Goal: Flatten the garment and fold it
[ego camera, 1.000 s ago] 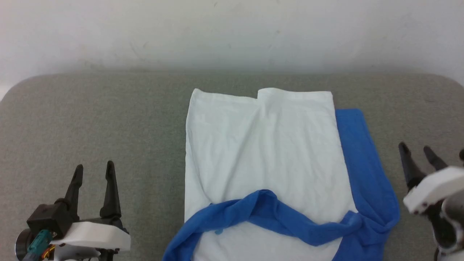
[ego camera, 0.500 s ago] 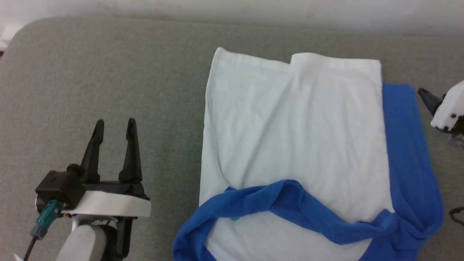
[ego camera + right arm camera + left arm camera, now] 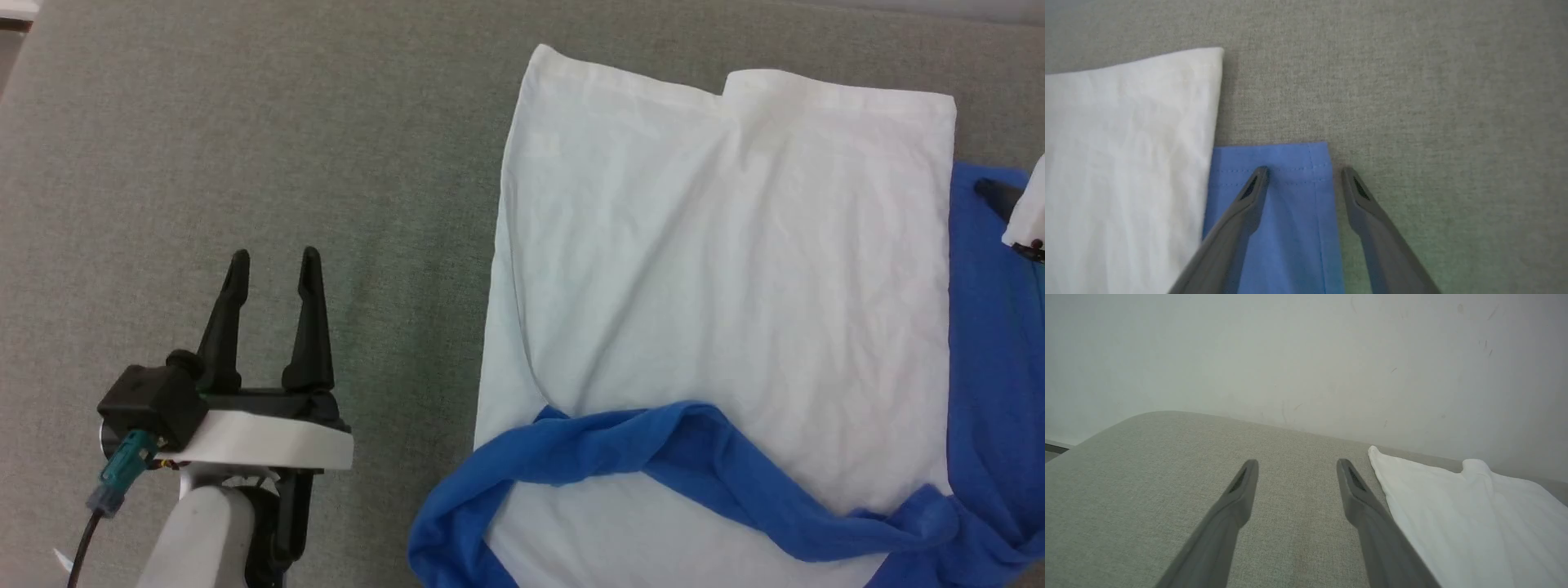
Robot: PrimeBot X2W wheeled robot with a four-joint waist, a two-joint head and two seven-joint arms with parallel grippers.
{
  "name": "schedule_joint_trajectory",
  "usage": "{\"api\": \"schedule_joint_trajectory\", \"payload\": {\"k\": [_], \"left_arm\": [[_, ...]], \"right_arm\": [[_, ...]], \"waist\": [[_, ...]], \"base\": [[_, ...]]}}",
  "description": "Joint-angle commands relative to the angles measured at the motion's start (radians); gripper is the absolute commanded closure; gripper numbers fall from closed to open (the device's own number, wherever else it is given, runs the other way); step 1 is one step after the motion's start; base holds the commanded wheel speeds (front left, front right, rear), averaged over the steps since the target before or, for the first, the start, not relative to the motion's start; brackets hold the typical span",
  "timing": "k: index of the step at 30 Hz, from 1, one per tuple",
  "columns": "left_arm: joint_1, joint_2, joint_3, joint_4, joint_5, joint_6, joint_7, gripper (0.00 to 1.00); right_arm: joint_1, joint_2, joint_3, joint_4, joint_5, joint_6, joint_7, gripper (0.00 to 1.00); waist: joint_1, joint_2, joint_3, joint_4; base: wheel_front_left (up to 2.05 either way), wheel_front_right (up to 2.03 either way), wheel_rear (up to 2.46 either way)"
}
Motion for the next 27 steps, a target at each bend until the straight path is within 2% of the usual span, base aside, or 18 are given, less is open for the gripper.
{"api": "schedule_joint_trajectory", "payload": {"k": [1, 4, 7, 15, 18, 24, 27], "left_arm": [[-0.010, -0.014, 0.009, 0.010, 0.011, -0.015, -0.005, 0.00], [-0.007, -0.022, 0.018, 0.017, 0.017, -0.021, -0.005, 0.00], [0.002, -0.028, 0.031, 0.028, 0.027, -0.023, -0.005, 0.00], [0.041, -0.028, 0.044, 0.056, 0.046, -0.020, -0.005, 0.00], [0.064, -0.025, 0.045, 0.062, 0.045, -0.016, -0.004, 0.00], [0.112, -0.024, 0.036, 0.058, 0.043, -0.005, 0.011, 0.00], [0.135, -0.022, 0.031, 0.054, 0.043, 0.000, 0.023, 0.00]], "right_arm": [[0.053, 0.038, 0.001, 0.081, 0.014, -0.001, 0.070, 1.00], [0.046, 0.048, 0.000, 0.084, 0.025, -0.001, 0.074, 1.00], [0.037, 0.045, 0.009, 0.047, 0.032, -0.001, 0.005, 1.00], [0.037, -0.009, -0.037, -0.088, 0.004, -0.001, -0.364, 1.00], [0.061, -0.002, -0.027, -0.163, -0.007, -0.001, -0.466, 1.00], [0.197, 0.047, 0.073, -0.393, 0.001, -0.001, -0.507, 1.00], [0.302, 0.103, 0.131, -0.556, 0.002, -0.001, -0.486, 1.00]], "waist": [[0.0000, 0.0000, -0.009, -0.003], [0.0000, 0.0000, -0.014, -0.011], [0.0000, 0.0000, -0.029, -0.025], [0.0000, 0.0000, -0.133, -0.070], [0.0000, 0.0000, -0.183, -0.091], [0.0000, 0.0000, -0.284, -0.117], [0.0000, 0.0000, -0.329, -0.124]], "base": [[0.00, 0.00, 0.00], [0.00, 0.00, 0.00], [0.00, 0.00, 0.00], [0.00, 0.00, 0.00], [0.00, 0.00, 0.00], [0.00, 0.00, 0.00], [0.00, 0.00, 0.00]]}}
